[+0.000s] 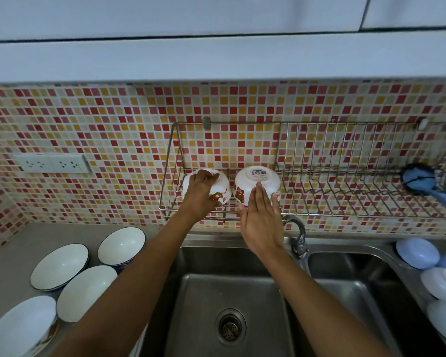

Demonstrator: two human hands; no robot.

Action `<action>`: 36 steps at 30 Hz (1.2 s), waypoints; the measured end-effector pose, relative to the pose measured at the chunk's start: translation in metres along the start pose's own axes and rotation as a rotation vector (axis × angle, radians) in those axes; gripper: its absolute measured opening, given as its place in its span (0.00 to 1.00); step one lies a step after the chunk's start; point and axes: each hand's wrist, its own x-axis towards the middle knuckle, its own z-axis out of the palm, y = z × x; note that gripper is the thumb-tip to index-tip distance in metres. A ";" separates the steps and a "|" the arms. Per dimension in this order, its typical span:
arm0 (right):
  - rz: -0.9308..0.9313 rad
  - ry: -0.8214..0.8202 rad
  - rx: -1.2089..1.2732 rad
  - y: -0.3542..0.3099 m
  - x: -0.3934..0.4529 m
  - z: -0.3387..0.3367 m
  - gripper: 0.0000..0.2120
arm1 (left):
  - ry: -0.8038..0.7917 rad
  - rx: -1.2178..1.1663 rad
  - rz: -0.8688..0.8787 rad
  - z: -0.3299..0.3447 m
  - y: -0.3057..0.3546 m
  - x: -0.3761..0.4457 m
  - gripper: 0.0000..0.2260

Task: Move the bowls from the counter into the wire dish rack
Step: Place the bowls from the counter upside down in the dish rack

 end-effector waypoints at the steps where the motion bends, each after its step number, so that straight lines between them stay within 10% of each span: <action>1: 0.001 0.000 -0.005 0.000 0.000 0.000 0.29 | 0.002 -0.014 -0.006 0.001 -0.001 -0.001 0.33; 15: -0.108 -0.011 -0.009 0.009 -0.008 -0.003 0.28 | -0.023 -0.100 0.005 0.003 -0.012 -0.012 0.29; 23: -0.087 -0.040 0.013 0.008 -0.011 -0.001 0.30 | 0.233 0.104 0.087 0.017 -0.020 -0.045 0.20; 31: 0.052 -0.012 0.136 -0.005 -0.015 0.008 0.30 | -0.011 0.127 0.043 0.002 -0.021 -0.071 0.37; 36: 0.059 -0.006 0.423 -0.070 -0.059 0.015 0.31 | -0.029 0.067 -0.004 0.000 -0.062 -0.127 0.31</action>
